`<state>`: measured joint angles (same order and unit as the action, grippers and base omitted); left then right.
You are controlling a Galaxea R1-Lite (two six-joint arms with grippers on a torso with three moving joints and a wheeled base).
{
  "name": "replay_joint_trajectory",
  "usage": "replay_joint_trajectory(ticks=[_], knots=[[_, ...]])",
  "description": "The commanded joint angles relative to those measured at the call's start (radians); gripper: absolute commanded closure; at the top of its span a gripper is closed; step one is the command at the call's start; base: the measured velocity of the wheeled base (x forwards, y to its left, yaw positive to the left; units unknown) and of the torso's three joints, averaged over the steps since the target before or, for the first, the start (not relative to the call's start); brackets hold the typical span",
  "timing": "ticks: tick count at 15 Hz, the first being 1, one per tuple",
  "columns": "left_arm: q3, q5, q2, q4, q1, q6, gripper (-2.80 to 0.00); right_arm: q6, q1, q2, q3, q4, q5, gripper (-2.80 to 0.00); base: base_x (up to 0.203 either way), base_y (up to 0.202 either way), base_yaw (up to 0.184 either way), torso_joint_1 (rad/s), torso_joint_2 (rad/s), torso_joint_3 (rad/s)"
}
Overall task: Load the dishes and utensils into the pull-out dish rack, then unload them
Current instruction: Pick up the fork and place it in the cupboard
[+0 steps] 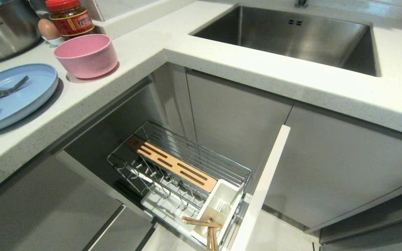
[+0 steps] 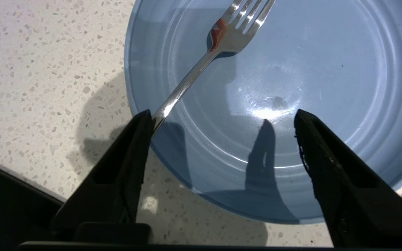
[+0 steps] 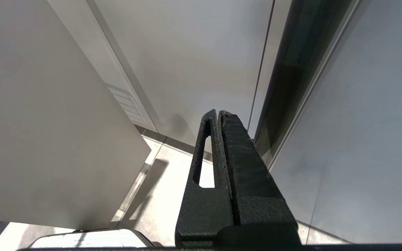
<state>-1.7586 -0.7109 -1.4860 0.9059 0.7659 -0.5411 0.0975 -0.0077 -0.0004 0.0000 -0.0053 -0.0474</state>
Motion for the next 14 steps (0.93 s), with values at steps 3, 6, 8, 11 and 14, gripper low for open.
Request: replay_joint_trajectory(ticks=[3,6,8,11,14], knots=[[0.018,-0.005,0.004,0.005,-0.029,-0.003,-2.80,0.001,0.000,-0.004,0.000,-0.001,0.000,0.00,0.000,0.000,0.000,0.000,0.00,0.000],[0.027,-0.004,0.009,0.007,-0.054,0.001,-2.80,0.001,0.000,-0.004,0.000,-0.001,0.000,0.00,0.000,0.000,0.000,0.000,0.00,0.000],[0.032,-0.005,0.020,0.010,-0.060,0.001,-2.80,0.001,0.000,-0.004,0.000,-0.001,0.000,0.00,0.000,0.000,0.000,0.000,0.00,0.000],[0.052,-0.005,0.034,0.010,-0.073,0.003,-2.80,0.001,0.000,-0.004,0.000,-0.001,0.000,0.00,0.000,0.000,0.000,0.000,0.00,0.000],[0.068,-0.004,0.047,0.008,-0.077,0.003,-2.80,0.001,0.000,-0.004,0.000,-0.001,0.000,0.00,0.000,0.000,0.000,0.000,0.00,0.000]])
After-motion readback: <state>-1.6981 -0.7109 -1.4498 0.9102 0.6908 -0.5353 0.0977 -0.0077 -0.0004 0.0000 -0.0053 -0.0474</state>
